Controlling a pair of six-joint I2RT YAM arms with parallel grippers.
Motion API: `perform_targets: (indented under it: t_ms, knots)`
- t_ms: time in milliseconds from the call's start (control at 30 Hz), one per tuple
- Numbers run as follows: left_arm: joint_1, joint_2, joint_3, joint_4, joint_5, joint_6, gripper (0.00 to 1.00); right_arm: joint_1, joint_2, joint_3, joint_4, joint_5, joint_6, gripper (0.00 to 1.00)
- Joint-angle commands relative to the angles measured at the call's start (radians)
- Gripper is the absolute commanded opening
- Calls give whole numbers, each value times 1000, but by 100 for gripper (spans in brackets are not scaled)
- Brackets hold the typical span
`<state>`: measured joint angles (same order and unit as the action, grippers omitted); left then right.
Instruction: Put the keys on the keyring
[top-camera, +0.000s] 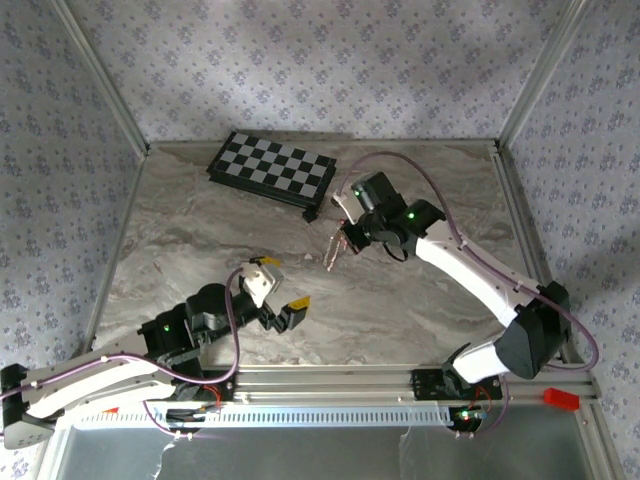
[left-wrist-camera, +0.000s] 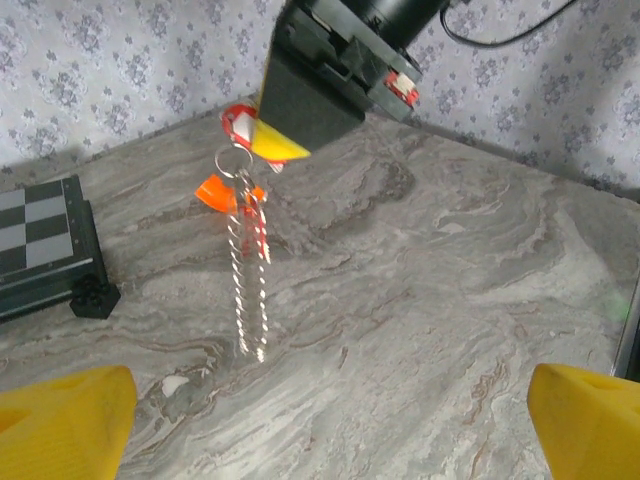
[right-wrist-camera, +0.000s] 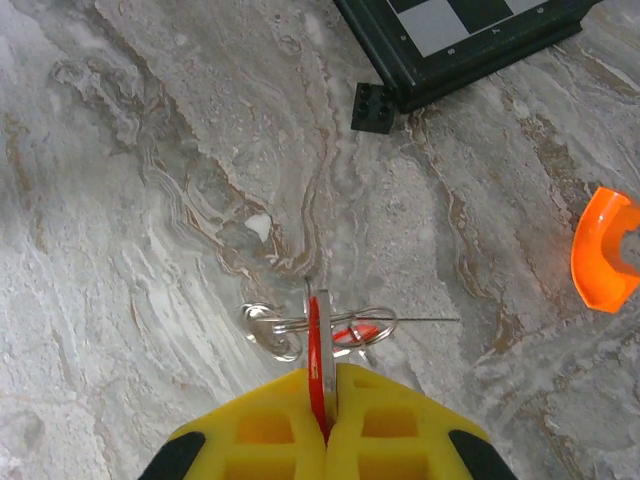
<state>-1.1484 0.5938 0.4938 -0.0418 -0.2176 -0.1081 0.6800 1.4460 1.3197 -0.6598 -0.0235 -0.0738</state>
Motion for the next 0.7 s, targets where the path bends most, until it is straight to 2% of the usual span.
perform_targets:
  t_ms: [0,667]
  knots:
    - [-5,-18,2,37,-6,-19,100,-5,35,61,43,-29,22,0]
    - [-5,-9,-10,48,-17,-10,100,42,257,221,104,-85,64,0]
